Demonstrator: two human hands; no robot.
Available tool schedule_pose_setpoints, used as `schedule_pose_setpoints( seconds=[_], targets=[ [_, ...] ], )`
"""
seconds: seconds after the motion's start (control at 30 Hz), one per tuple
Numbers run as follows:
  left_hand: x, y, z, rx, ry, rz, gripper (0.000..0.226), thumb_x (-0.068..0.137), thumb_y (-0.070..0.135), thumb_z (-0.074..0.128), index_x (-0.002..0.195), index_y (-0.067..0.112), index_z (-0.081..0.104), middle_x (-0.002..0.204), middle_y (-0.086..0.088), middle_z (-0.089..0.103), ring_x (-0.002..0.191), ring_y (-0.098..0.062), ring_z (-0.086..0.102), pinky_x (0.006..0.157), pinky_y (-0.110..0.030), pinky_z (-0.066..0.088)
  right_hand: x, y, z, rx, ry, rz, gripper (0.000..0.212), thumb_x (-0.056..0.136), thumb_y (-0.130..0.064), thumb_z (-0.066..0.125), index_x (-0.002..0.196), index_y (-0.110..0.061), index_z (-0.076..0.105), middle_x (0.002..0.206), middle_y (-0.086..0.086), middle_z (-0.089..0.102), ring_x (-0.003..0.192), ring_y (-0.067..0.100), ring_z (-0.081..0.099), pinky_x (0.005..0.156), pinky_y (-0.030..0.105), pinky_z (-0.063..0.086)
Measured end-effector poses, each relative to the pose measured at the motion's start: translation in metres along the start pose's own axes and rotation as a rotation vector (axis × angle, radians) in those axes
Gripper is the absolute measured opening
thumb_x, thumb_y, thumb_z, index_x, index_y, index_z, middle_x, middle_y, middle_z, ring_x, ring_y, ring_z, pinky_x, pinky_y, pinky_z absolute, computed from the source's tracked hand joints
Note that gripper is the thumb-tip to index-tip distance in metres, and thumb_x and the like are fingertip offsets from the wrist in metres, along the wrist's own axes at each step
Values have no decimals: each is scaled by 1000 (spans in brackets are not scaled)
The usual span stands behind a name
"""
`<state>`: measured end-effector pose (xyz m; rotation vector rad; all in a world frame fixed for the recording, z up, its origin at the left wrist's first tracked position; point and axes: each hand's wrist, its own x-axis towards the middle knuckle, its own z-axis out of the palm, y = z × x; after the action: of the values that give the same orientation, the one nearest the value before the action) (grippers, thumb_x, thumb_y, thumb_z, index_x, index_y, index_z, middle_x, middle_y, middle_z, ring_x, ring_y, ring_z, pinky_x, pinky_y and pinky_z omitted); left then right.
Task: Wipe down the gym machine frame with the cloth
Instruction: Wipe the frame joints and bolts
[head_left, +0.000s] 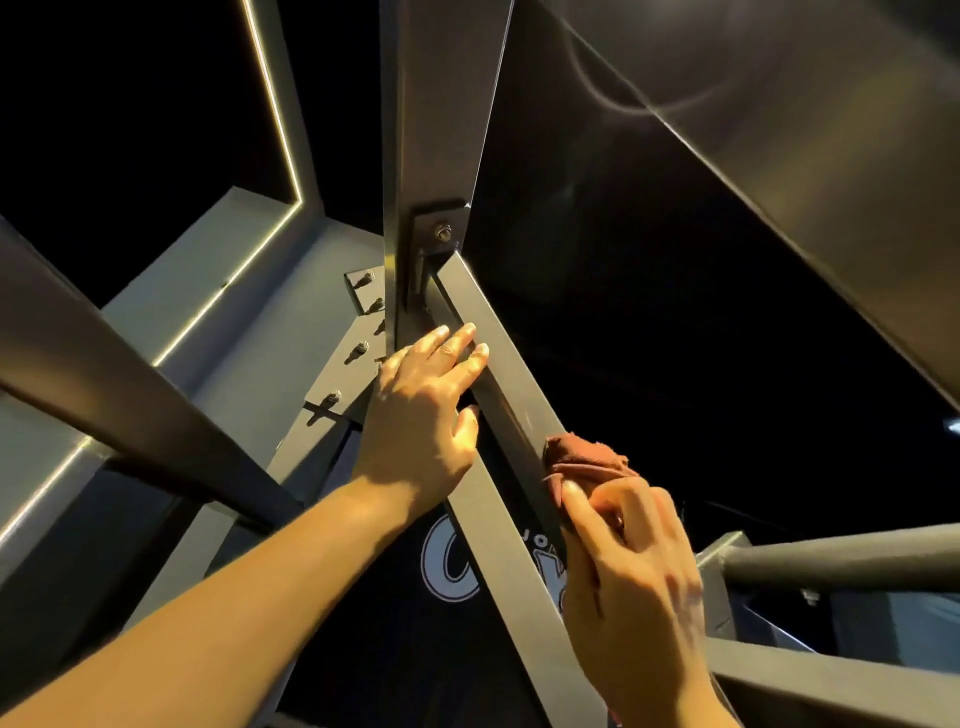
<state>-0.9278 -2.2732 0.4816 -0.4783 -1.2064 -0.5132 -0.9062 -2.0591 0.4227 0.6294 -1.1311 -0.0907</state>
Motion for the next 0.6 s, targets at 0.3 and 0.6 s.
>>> schedule_pose_setpoints(
  seconds=[0.3, 0.6],
  targets=[
    [9, -5, -6, 33, -9, 17, 54, 83, 13, 62, 137, 16, 65, 150, -5, 55, 141, -29, 49, 115, -45, 24, 63, -13, 36, 7, -5, 44, 30, 85, 4, 69, 114, 1, 73, 105, 18, 67, 91, 35, 64, 64, 46, 60],
    [16, -4, -10, -26, -22, -70, 48, 87, 4, 67, 131, 21, 69, 150, -4, 54, 140, -27, 48, 114, -41, 27, 89, -20, 50, 61, 36, 43, 28, 83, 6, 72, 110, 1, 73, 111, 18, 67, 96, 35, 65, 73, 44, 61]
  ],
)
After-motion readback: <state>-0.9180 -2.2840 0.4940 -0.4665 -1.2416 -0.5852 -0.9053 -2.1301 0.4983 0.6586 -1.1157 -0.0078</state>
